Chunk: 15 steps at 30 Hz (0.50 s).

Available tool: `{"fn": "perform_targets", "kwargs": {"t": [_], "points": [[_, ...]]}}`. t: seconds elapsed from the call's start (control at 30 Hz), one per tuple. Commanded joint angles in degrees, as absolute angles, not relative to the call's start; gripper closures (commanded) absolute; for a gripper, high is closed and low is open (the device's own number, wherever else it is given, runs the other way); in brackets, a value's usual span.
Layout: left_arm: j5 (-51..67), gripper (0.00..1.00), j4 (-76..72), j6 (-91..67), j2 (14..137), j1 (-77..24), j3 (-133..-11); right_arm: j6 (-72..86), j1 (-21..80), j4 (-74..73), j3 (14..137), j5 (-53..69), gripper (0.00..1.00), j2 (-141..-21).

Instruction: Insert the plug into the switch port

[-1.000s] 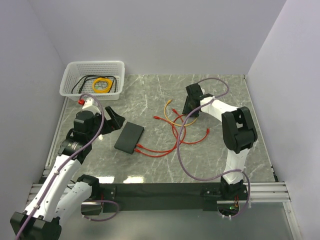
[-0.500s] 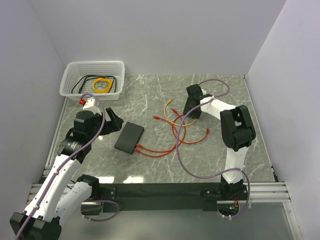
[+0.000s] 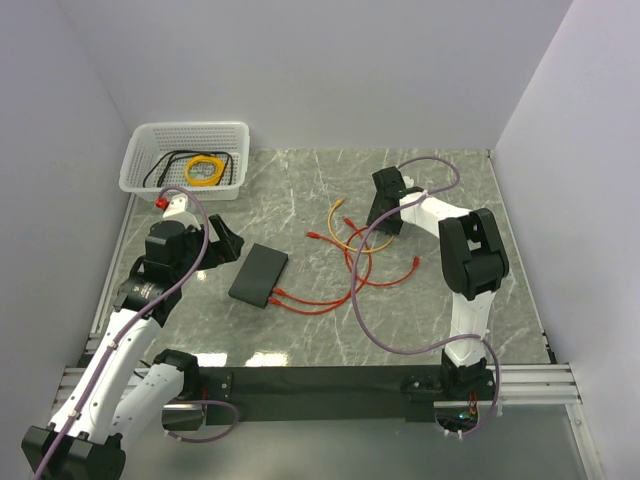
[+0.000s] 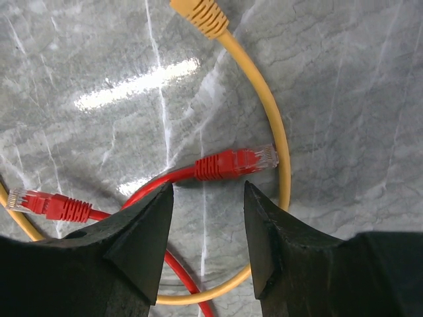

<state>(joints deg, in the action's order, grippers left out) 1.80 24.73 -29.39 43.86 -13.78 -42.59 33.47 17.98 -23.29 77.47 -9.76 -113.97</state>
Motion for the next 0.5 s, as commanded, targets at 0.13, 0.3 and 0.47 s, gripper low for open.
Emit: {"fn": "perform_targets", "kwargs": {"t": [0.13,0.3,0.47], "points": [[2.9,0.05,23.8,-28.5,43.5,-13.1,-44.3,35.0,17.0,-19.6,78.7,-10.5,0.46,-113.4],[3.3,0.05,23.8,-28.7,43.6,-13.0,-43.9,34.6,16.9,-20.3,80.2,-10.7,0.46,-114.3],[3.2,0.05,23.8,-28.7,43.5,-13.0,-44.0,34.6,16.7,-23.0,82.6,-11.8,0.46,-116.1]]}}
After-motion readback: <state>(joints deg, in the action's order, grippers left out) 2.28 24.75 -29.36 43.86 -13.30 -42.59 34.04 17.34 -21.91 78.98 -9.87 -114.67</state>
